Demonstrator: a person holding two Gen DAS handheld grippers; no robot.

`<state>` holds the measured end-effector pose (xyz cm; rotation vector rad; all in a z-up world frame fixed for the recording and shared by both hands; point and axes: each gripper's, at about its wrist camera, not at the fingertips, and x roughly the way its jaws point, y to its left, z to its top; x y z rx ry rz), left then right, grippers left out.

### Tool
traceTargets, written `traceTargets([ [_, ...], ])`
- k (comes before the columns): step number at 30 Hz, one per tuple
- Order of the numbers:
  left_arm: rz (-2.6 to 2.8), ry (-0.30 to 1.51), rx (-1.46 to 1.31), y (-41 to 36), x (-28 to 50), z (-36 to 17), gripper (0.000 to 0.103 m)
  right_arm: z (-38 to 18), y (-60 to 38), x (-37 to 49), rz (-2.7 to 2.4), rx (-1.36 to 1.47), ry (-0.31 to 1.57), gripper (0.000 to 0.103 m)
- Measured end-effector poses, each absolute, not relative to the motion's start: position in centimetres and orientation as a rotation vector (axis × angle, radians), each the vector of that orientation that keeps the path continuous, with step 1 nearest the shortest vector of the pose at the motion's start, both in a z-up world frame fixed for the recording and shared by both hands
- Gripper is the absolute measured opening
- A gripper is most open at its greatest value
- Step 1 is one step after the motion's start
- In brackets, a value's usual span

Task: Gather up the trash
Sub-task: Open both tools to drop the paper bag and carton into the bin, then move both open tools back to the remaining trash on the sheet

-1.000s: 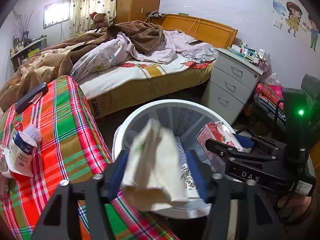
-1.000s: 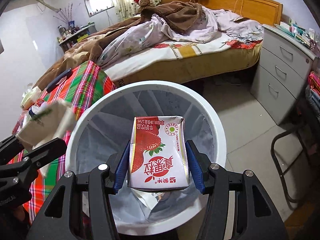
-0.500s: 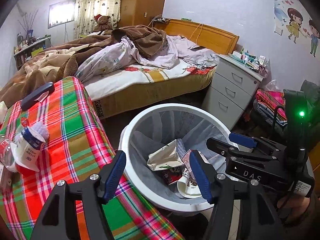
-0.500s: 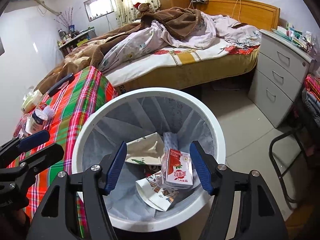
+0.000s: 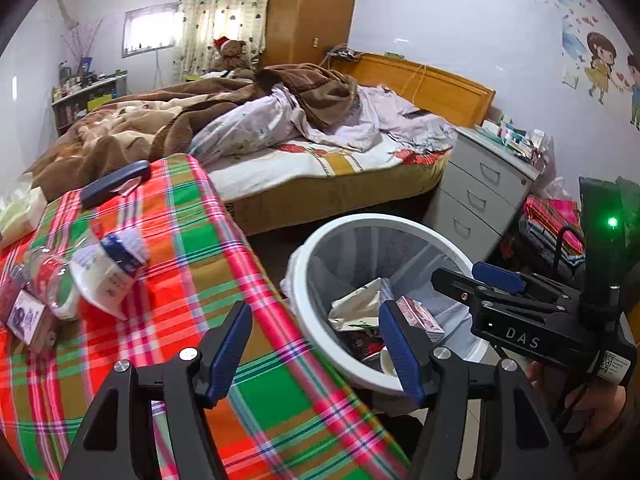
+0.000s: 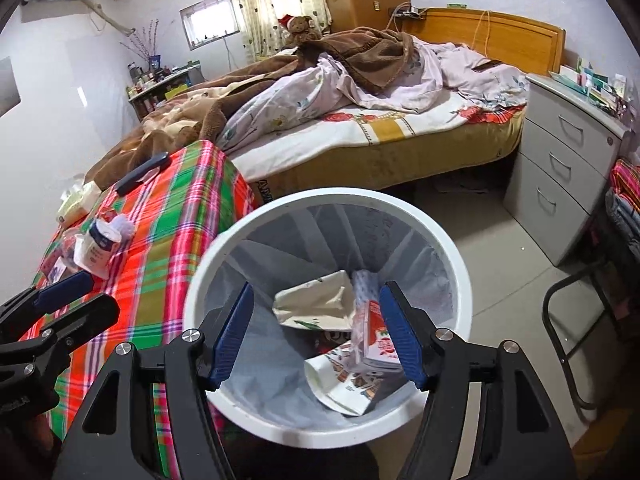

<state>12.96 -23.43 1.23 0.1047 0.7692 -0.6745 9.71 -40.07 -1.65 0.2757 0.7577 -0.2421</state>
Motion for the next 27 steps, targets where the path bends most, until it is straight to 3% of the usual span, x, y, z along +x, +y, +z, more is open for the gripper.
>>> traceTargets([
  [27,-0.364,0.714,-0.014,-7.2,16.0,2.4,0.066,0.3,-29.5,14.4,-0.033,0.204,0.73,0.067],
])
